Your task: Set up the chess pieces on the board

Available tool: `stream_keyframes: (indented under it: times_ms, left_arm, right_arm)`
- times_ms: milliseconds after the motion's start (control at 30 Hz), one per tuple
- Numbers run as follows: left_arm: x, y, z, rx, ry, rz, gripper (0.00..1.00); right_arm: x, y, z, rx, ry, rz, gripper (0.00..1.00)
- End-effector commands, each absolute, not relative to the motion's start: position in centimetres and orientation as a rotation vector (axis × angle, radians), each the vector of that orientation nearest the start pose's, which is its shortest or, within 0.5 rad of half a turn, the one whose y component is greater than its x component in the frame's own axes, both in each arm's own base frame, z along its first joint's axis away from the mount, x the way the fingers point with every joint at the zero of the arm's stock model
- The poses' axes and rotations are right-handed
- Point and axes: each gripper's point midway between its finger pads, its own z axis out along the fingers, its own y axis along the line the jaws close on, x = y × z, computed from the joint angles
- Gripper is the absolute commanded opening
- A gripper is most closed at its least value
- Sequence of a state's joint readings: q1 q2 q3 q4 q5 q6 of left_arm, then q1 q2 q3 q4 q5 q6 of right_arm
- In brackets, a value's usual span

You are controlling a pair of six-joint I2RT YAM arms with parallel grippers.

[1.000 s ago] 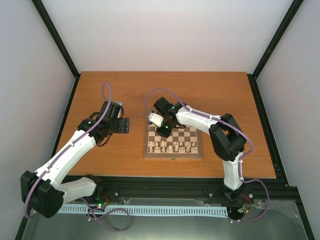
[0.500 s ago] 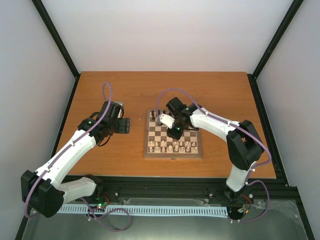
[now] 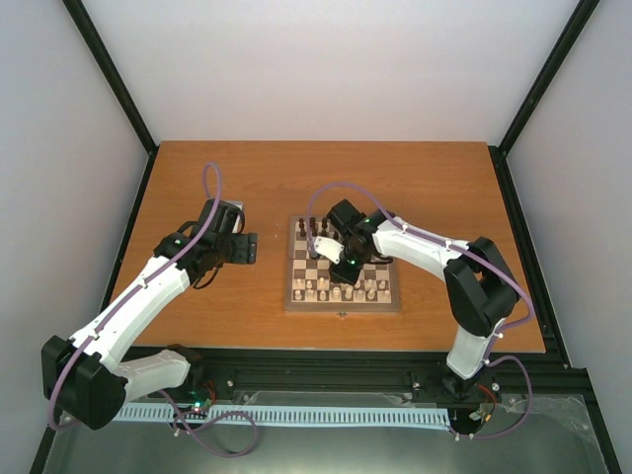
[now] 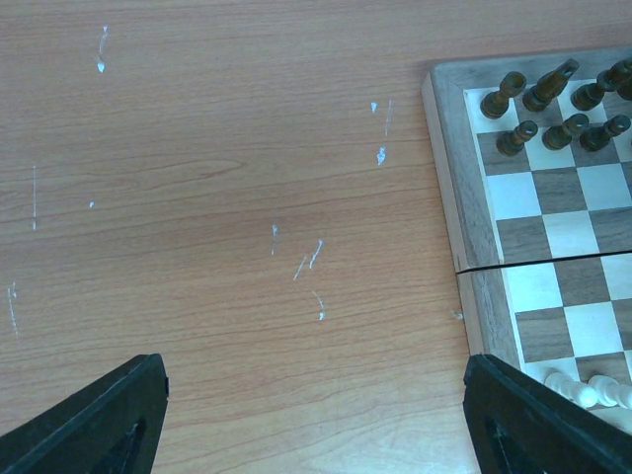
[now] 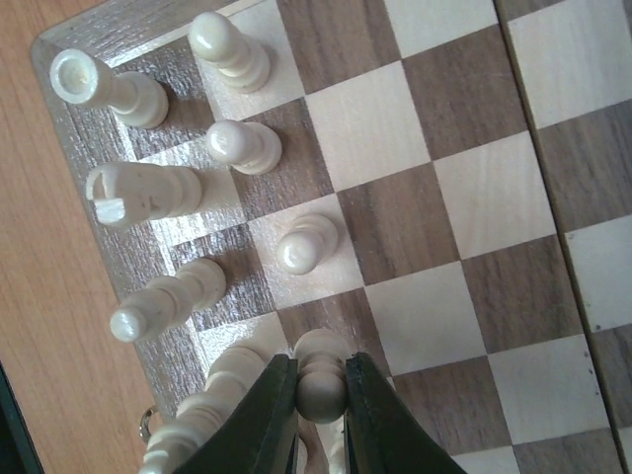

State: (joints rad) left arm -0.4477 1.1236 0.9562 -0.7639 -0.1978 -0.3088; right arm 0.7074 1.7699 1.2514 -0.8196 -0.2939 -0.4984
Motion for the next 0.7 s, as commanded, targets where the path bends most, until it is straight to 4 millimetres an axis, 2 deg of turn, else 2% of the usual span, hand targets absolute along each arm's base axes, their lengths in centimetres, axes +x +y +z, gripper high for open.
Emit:
stream_keyframes:
  times_ms: [0, 300, 433, 533, 667]
  left_arm:
    - [28.8, -10.0, 17.5, 0.117, 2.478, -0.063, 0.84]
    - [28.8, -10.1, 17.4, 0.122, 2.482, -0.071, 0.84]
    - [28.8, -10.1, 17.4, 0.122, 2.482, -0.074, 0.84]
    - [28.8, -10.2, 17.4, 0.122, 2.482, -0.074, 0.84]
    - [28.8, -10.1, 17.4, 0.122, 2.482, -0.074, 0.84]
  right_arm:
    - [23.8, 28.0, 6.1, -1.747, 2.364, 0.487, 0.14]
    - [23.7, 27.7, 5.0, -1.774, 2.394, 0.451, 0.15]
    - [23.7, 27.6, 4.8, -1.774, 2.396, 0.447, 0.18]
    - [24.0, 27.8, 5.1, -1.761, 2.393, 0.443, 0.22]
    - [24.3, 28.1, 6.7, -1.744, 2.357, 0.461, 0.27]
